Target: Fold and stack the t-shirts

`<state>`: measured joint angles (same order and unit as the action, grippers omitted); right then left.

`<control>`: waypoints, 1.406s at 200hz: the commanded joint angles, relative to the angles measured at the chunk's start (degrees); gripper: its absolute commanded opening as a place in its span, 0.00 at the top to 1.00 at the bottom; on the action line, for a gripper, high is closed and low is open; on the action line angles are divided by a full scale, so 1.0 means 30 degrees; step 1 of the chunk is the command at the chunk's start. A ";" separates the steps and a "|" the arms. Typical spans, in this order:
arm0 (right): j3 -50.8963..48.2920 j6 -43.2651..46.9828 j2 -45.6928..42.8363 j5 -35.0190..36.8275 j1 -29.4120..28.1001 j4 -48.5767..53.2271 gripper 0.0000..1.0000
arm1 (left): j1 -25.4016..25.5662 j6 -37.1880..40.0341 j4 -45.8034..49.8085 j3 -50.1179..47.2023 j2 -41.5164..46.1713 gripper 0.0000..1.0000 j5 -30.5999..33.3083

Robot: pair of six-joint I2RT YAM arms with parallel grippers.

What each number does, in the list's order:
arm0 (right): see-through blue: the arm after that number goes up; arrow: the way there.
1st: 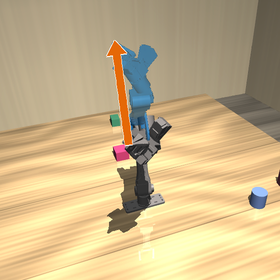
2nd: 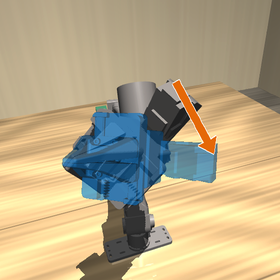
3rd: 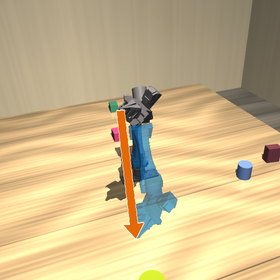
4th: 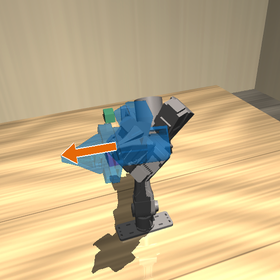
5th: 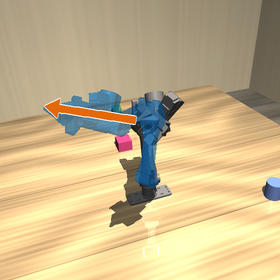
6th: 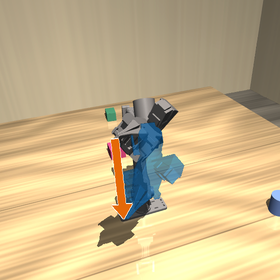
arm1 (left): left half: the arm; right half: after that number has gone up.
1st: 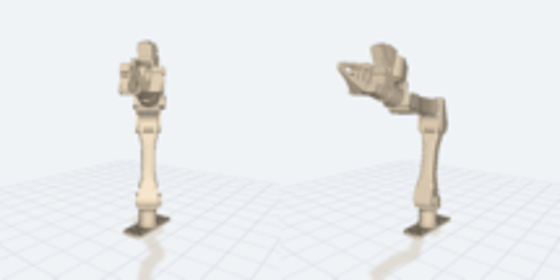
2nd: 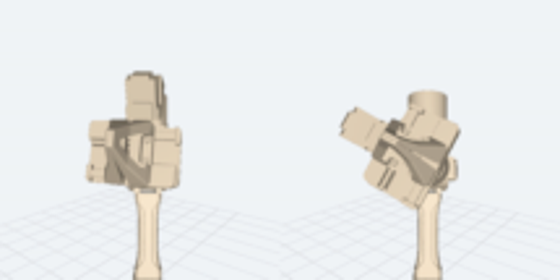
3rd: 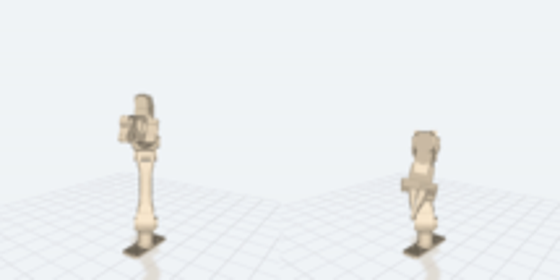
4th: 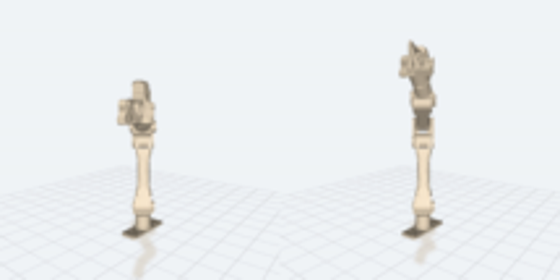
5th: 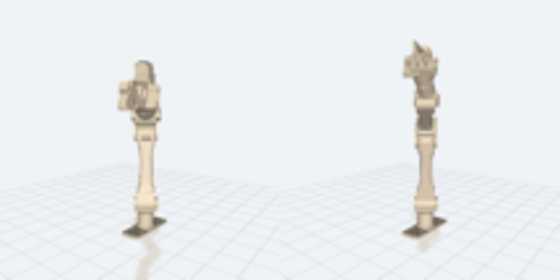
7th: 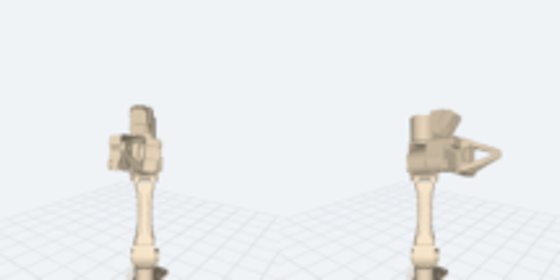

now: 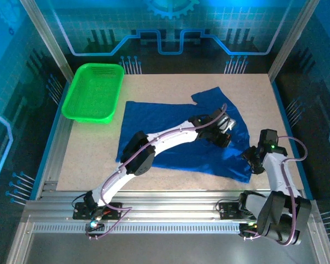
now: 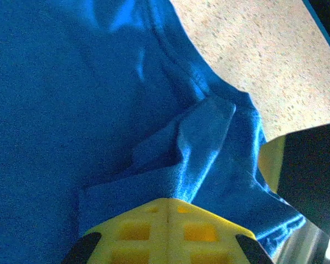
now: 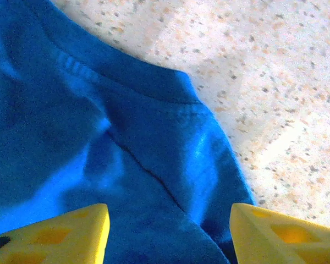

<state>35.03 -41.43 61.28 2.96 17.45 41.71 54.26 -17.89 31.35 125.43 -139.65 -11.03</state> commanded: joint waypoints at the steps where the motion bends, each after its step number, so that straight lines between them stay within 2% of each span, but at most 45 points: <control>1: 0.0512 0.0274 0.0336 -0.0511 0.0390 -0.0562 0.39 | -0.0237 -0.0012 0.0595 0.0073 0.0761 1.00 0.1561; 69: 0.0840 -0.0194 0.1621 -0.0367 0.0626 -0.1894 0.38 | -0.0456 -0.0747 0.1251 0.0004 0.0039 1.00 0.3744; 107: 0.0588 -0.0436 0.2165 -0.1251 0.0583 -0.3350 0.39 | -0.0596 -0.1168 0.0996 0.0462 -0.0755 0.99 0.3320; 145: 0.0855 -0.0243 0.2818 -0.2573 0.0540 -0.5222 0.41 | -0.0596 -0.1613 0.0065 0.0397 -0.0953 0.97 0.1689; 172: 0.1532 -0.0113 0.4009 -0.2979 0.0371 -0.5955 0.43 | -0.0596 -0.1965 0.0101 0.0175 -0.1107 0.95 0.1662; 179: 0.1705 -0.0163 0.4434 -0.3098 0.0239 -0.6143 0.44 | -0.0596 -0.1974 0.0136 0.0177 -0.1103 0.92 0.1667; 196: 0.2244 -0.0166 0.5393 -0.2914 -0.0100 -0.6247 0.47 | -0.0723 -0.2357 0.0370 0.0160 -0.0904 0.78 0.1886; 211: 0.2431 -0.0260 0.6109 -0.2927 -0.0250 -0.6656 0.48 | -0.0938 -0.2768 0.0449 -0.0144 -0.0376 0.60 0.2146; 221: 0.2544 -0.0417 0.6576 -0.3108 -0.0375 -0.7120 0.49 | -0.1136 -0.3021 0.0256 -0.0654 0.0153 0.54 0.2311; 239: 0.3060 -0.0443 0.7583 -0.3180 -0.0786 -0.7407 0.52 | -0.1534 -0.3733 -0.0608 -0.2129 0.1186 0.50 0.2223; 281: 0.4320 -0.0404 0.9290 -0.2217 -0.1516 -0.7067 0.59 | -0.2221 -0.5607 -0.2424 -0.4750 0.2057 0.49 0.1100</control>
<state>45.36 -42.37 86.98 -5.17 13.76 20.80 48.62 -30.26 28.03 113.93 -136.73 -5.02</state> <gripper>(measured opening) 0.434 0.514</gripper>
